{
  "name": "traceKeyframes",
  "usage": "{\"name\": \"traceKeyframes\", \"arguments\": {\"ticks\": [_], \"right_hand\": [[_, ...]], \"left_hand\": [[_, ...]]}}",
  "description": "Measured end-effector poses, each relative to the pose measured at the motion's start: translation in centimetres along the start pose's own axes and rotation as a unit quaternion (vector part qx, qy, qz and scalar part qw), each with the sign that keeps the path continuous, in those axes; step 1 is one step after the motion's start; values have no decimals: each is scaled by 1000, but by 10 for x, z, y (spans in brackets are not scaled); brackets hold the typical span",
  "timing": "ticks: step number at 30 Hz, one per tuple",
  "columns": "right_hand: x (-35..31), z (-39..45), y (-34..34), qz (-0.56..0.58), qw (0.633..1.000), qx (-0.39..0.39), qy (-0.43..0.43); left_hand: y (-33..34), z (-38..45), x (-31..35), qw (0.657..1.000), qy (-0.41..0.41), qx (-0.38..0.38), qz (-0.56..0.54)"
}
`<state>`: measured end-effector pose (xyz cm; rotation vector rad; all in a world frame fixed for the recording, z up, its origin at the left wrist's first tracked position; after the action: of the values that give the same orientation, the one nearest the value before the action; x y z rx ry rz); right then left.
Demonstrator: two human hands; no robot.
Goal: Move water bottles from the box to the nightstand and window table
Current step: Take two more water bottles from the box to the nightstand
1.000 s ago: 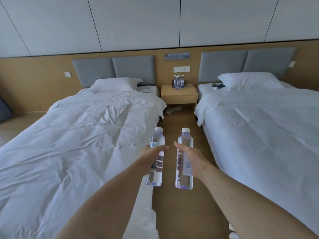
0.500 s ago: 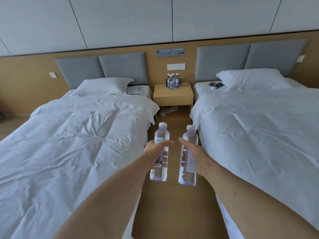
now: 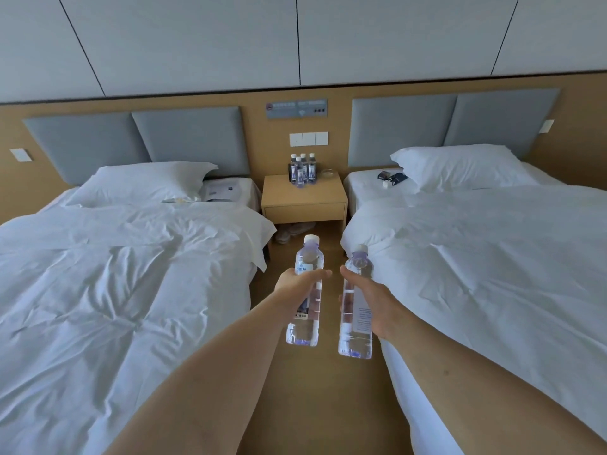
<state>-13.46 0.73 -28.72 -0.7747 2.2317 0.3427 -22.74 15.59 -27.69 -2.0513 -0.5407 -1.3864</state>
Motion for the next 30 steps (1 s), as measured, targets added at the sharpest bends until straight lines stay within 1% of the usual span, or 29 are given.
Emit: {"name": "traceKeyframes", "arguments": {"ticks": [5,9,10,12,13,16,18,20,23,26,30], "right_hand": [[-68,62,12,3,1000,8,-1],[-105,111,19,10,999,15,28],[-127,143,22,6,999,19,37],[-156,181,23,1,999,20,43],[-166,196,24,0,999,14,46],[-169,203,26,-9,999,8,47],[-183,223,25,0,999,-4,46],[-216,263,23,15,998,-19,50],[-270,313,21,33,997,-64,41],[-319,351,20,39,995,-78,43],[-379,396,23,52,992,-99,53]], "left_hand": [[-14,90,28,1000,-8,0,11],[-21,151,40,1000,-21,3,7],[-20,189,44,1000,-30,7,3],[-19,233,49,999,-37,18,-1],[-19,249,50,999,-42,18,-6],[-19,258,45,999,-48,14,8],[-17,283,43,998,-52,9,17],[-15,330,51,999,-44,17,20],[-20,390,75,998,-41,35,26],[-26,442,101,997,-40,56,30],[-31,505,131,995,-44,85,8]]}}
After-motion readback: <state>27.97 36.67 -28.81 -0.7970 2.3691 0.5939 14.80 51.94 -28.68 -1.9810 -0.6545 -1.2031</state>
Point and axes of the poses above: each hand's wrist, its own z-axis towards the middle knuckle, its own y-axis out of the palm, x = y × z, the point moved 2 cm from there along z, towards the middle knuckle, and after that the axes turned 11 degrees about y, right-handed, at the moved point
